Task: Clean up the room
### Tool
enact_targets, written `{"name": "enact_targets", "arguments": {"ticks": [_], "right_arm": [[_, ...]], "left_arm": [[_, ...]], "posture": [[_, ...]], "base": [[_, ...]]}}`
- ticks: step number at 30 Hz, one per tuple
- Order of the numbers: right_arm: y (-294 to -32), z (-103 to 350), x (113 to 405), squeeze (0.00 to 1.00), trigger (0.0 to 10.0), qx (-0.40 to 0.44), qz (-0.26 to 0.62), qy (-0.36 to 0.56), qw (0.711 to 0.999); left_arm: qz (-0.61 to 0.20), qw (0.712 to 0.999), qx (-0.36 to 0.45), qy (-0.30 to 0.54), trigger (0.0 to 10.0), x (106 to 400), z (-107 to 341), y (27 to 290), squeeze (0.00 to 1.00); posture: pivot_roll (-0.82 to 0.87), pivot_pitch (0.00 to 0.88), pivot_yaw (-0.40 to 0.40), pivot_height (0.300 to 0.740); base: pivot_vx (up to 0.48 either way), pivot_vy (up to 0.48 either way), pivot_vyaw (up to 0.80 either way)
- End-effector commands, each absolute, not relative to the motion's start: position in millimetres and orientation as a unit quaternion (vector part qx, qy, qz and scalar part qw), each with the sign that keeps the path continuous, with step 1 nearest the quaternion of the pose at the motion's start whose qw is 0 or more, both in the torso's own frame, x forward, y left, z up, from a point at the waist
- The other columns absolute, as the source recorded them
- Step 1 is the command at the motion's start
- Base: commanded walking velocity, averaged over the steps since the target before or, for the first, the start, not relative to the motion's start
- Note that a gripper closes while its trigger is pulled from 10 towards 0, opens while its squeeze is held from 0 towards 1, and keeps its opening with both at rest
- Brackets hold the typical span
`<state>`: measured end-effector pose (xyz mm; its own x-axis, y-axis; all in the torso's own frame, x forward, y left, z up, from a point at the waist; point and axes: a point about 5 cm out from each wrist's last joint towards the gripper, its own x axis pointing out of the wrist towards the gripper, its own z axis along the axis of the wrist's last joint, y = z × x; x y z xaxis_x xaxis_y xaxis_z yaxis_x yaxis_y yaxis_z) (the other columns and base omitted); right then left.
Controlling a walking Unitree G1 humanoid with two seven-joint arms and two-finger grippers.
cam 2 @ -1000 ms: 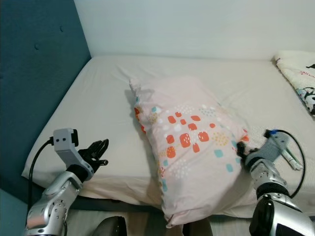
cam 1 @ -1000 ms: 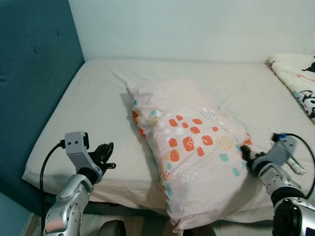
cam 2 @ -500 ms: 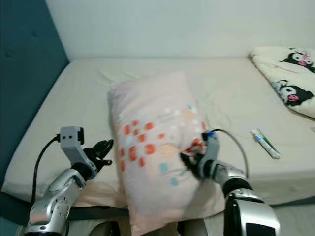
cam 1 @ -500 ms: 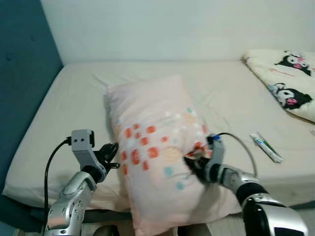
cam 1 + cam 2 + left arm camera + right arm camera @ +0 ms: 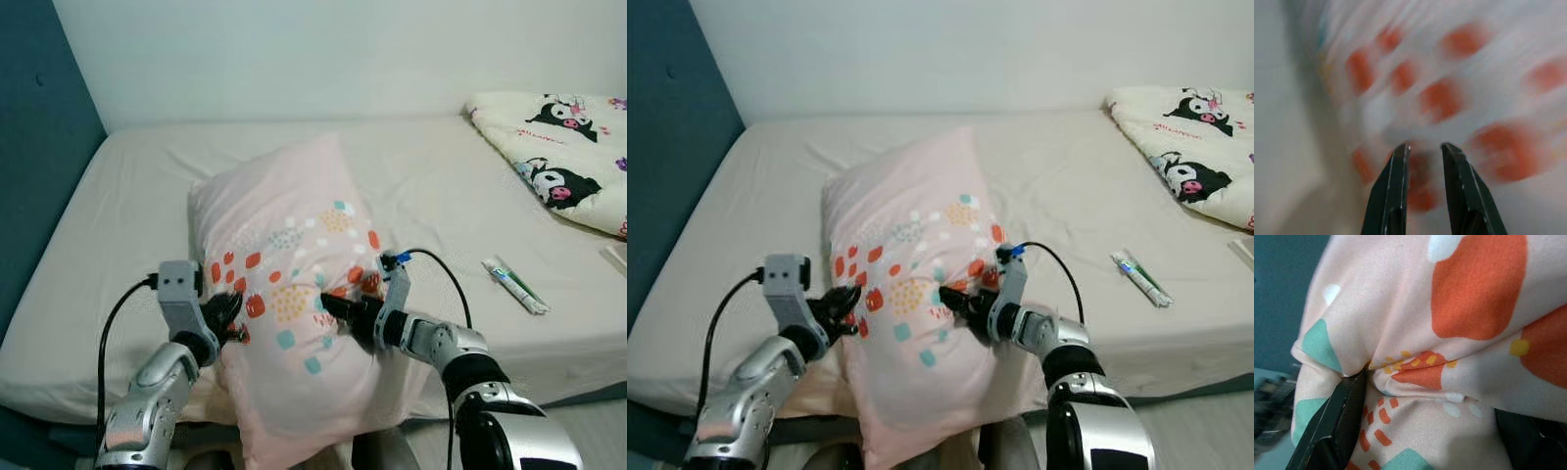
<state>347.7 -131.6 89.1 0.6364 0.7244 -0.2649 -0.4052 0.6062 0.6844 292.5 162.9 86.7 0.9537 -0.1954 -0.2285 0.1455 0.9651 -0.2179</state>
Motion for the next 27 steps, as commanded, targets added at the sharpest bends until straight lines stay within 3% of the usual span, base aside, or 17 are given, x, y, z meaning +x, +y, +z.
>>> {"name": "enact_targets", "arguments": {"ticks": [1,6,11,12,15,16,17,21,22,24,27], "right_arm": [[-126.8,86.3,343.5,1.00,10.0,0.300,0.344,0.274,0.847],[-156.6,74.6,330.3,1.00,10.0,0.240,0.308,0.297,0.872],[-177.7,72.9,322.0,1.00,10.0,0.166,0.284,0.310,0.892],[-182.8,75.7,320.5,1.00,10.0,0.159,0.282,0.305,0.896],[-200.2,88.5,313.8,1.00,10.0,0.141,0.292,0.269,0.907],[-205.2,90.9,310.8,1.00,10.0,0.140,0.294,0.264,0.908],[-205.2,90.9,310.8,1.00,10.0,0.140,0.294,0.264,0.908],[-215.9,91.9,302.2,1.00,10.0,0.137,0.286,0.266,0.910],[-215.9,91.9,302.2,1.00,10.0,0.137,0.286,0.266,0.910],[-218.8,91.3,298.6,1.00,10.0,0.133,0.281,0.270,0.911],[-220.0,92.1,295.6,1.00,10.0,0.130,0.280,0.272,0.911]], "left_arm": [[-0.060,0.983,-0.073,0.159,10.0,290.0,66.5,170.8,0.00],[0.033,0.983,-0.063,0.167,10.0,291.7,45.5,192.8,0.00],[0.074,0.975,-0.088,0.188,10.0,289.3,35.6,203.7,0.00],[0.076,0.973,-0.105,0.193,10.0,288.4,32.6,204.0,0.00],[0.075,0.926,-0.306,0.206,10.0,283.5,16.1,196.6,0.00],[0.077,0.902,-0.375,0.198,10.0,281.6,12.2,194.7,1.00],[0.077,0.902,-0.375,0.198,10.0,281.6,12.2,194.7,1.00],[0.085,0.841,-0.510,0.156,10.0,279.7,5.8,193.1,1.00],[0.085,0.841,-0.510,0.156,10.0,279.7,5.8,193.1,1.00],[0.067,0.810,-0.571,0.121,10.0,282.7,10.6,190.4,1.00],[0.031,0.787,-0.608,0.101,10.0,286.4,17.3,184.2,1.00]], "posture": [[0.07,0.115,-0.049,0.595],[0.05,0.116,-0.050,0.595],[0.03,0.113,-0.040,0.595],[0.03,0.113,-0.040,0.595],[0.02,0.108,-0.041,0.595],[0.01,0.107,-0.040,0.595],[0.01,0.107,-0.040,0.595],[-0.01,0.115,-0.038,0.595],[-0.01,0.115,-0.038,0.595],[-0.02,0.119,-0.038,0.595],[-0.03,0.123,-0.039,0.595]], "base": [[0.000,0.000,0.00],[0.000,0.000,0.00],[0.000,0.000,0.00],[0.000,0.000,0.00],[0.000,0.000,0.00],[0.000,0.000,0.00],[0.000,0.000,0.00],[0.000,0.000,0.00],[0.000,0.000,0.00],[0.000,0.000,0.00],[0.000,0.000,0.00]]}}
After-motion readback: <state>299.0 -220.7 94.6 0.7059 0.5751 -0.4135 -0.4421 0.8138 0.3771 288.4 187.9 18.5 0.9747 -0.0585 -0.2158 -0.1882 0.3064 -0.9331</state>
